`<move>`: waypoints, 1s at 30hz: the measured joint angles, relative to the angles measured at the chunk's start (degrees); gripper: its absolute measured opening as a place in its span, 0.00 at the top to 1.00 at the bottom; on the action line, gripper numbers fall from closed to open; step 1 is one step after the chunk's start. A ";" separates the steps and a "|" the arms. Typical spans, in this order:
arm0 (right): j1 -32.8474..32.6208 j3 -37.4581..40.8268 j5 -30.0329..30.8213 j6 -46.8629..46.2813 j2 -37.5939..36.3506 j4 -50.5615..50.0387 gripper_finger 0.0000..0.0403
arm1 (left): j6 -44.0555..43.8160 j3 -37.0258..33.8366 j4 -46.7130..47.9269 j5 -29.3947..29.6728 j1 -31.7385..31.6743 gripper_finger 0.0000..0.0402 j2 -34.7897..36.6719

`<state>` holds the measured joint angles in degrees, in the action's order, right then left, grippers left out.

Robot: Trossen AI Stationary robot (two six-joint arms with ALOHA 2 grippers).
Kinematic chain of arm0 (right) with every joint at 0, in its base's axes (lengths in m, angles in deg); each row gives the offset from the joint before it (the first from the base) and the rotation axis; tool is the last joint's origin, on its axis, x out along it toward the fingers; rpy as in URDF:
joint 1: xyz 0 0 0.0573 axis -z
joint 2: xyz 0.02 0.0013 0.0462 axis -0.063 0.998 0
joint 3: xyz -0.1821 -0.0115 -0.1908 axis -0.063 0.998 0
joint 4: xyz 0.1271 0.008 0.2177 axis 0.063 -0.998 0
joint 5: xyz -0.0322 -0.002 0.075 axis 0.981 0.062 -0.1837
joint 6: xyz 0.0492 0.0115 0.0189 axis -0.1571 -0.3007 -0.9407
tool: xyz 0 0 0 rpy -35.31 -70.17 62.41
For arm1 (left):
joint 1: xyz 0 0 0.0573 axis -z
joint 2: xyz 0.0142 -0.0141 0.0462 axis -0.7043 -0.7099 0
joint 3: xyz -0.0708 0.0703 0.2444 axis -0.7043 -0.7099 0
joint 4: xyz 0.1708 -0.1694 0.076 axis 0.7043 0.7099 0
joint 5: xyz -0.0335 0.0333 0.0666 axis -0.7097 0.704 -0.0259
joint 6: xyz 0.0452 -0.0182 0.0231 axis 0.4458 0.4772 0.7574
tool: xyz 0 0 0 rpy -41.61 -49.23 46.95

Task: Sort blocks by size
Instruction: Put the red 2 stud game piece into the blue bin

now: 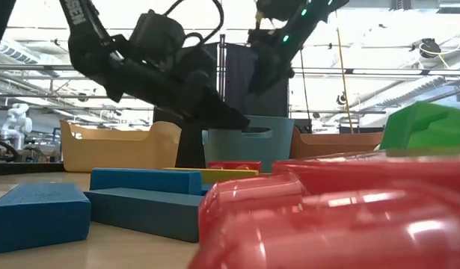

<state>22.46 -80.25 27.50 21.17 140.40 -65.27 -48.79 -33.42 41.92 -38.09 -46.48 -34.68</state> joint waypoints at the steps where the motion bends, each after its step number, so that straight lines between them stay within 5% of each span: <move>1: -0.66 0.00 0.59 -0.15 -1.02 -1.59 0.47 | 0.02 0.35 -0.23 0.74 -0.30 0.40 -0.67; 13: -10.59 15.80 16.26 -8.67 -13.61 -1.97 0.47 | -4.15 0.54 -0.31 8.55 -2.69 0.40 -2.14; 24: -19.32 34.58 15.84 -17.46 -27.99 4.87 0.47 | -7.24 0.54 1.30 11.52 -2.24 0.40 -1.41; 30: -24.64 41.93 10.56 -18.33 -26.25 20.37 0.47 | -7.51 0.54 1.92 11.80 -1.56 0.40 -0.37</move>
<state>-2.18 -38.32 38.06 2.84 114.15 -44.89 -56.30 -32.89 43.83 -26.29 -48.04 -35.05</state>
